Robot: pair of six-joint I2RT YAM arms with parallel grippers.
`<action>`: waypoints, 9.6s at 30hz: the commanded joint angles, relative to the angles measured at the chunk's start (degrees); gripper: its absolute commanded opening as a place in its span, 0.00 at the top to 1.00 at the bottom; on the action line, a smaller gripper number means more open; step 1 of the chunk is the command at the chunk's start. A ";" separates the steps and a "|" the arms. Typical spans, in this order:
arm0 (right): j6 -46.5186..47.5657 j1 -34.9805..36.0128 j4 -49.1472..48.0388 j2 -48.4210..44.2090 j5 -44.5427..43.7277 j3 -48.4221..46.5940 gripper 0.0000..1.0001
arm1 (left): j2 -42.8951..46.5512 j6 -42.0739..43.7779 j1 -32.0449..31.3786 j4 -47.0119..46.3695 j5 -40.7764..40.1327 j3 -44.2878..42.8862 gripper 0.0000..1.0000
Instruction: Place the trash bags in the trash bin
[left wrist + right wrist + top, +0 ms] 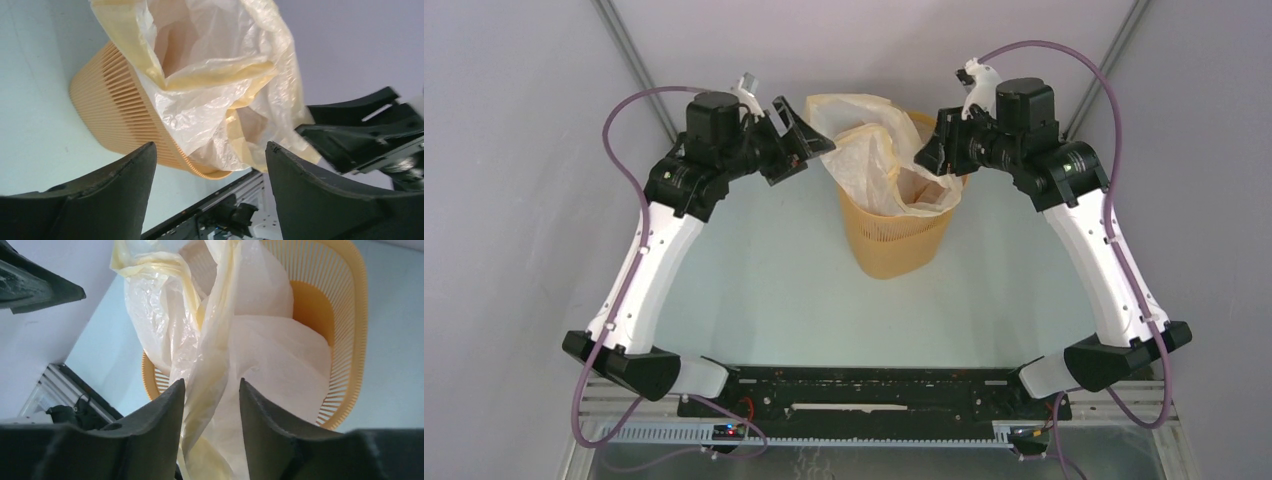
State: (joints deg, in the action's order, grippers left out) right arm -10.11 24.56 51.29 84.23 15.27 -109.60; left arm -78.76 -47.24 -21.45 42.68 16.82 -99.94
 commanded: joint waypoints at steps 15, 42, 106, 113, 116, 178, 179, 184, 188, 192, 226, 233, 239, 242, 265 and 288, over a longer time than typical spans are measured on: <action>-15.72 -0.97 -17.55 -14.08 4.33 11.07 1.00 | -4.96 -6.16 -17.48 0.34 -14.00 -12.32 0.13; -17.66 -4.52 -22.69 -25.18 9.69 23.67 1.00 | -19.22 -55.48 -18.47 26.58 -33.69 -33.72 0.35; -19.73 -5.40 -24.28 -25.93 9.12 26.46 1.00 | -28.32 -57.53 -13.90 22.30 -32.19 -33.71 0.50; -19.69 -5.32 -24.29 -26.52 8.32 26.39 1.00 | -31.16 -55.53 -12.57 22.79 -30.65 -35.31 0.40; -19.55 -5.48 -24.13 -26.48 8.07 25.92 1.00 | -30.64 -54.35 -12.10 22.16 -29.99 -33.46 0.46; -20.72 -12.56 -13.88 -27.20 16.36 23.30 1.00 | -9.16 -6.84 -22.61 -6.64 -37.34 -12.37 0.40; -20.66 -12.52 -13.99 -27.23 16.37 23.22 1.00 | -10.62 -7.57 -22.94 -3.32 -39.87 -14.73 0.41; -20.61 -12.43 -14.02 -27.59 16.15 22.90 1.00 | -15.28 -10.50 -23.86 1.38 -42.66 -20.79 0.46; -20.66 -12.34 -14.13 -27.74 16.11 22.85 1.00 | -19.29 -9.89 -24.55 3.91 -43.83 -27.37 0.45; -20.36 -12.34 -13.98 -27.79 15.90 22.94 1.00 | -21.23 -10.51 -25.19 4.43 -43.83 -28.79 0.43; -22.52 -20.22 -7.87 -21.83 16.43 18.88 1.00 | 3.38 3.06 -15.98 -16.25 -15.80 2.14 1.00; -21.05 -22.60 -2.84 -19.62 17.27 18.68 0.99 | 20.83 -1.14 -9.58 -23.28 -1.66 29.01 1.00; -17.03 -23.04 -0.87 -19.54 13.24 22.50 0.95 | 19.70 0.91 -8.87 -24.86 2.15 37.17 1.00; -14.11 -23.68 -0.94 -18.73 10.73 23.37 0.92 | 17.04 2.95 -7.98 -24.88 2.55 37.47 1.00; -13.17 -30.54 -13.14 -5.45 11.22 31.36 0.94 | 10.58 4.20 0.01 -29.94 6.00 44.59 0.98; -4.46 -28.60 -22.81 -14.18 23.14 25.39 0.24 | 21.29 17.98 3.43 -13.95 -5.36 31.60 0.10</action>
State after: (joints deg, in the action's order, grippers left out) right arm -19.75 -6.11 42.26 69.14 31.83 -87.18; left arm -57.65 -33.52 -19.59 28.53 15.64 -64.40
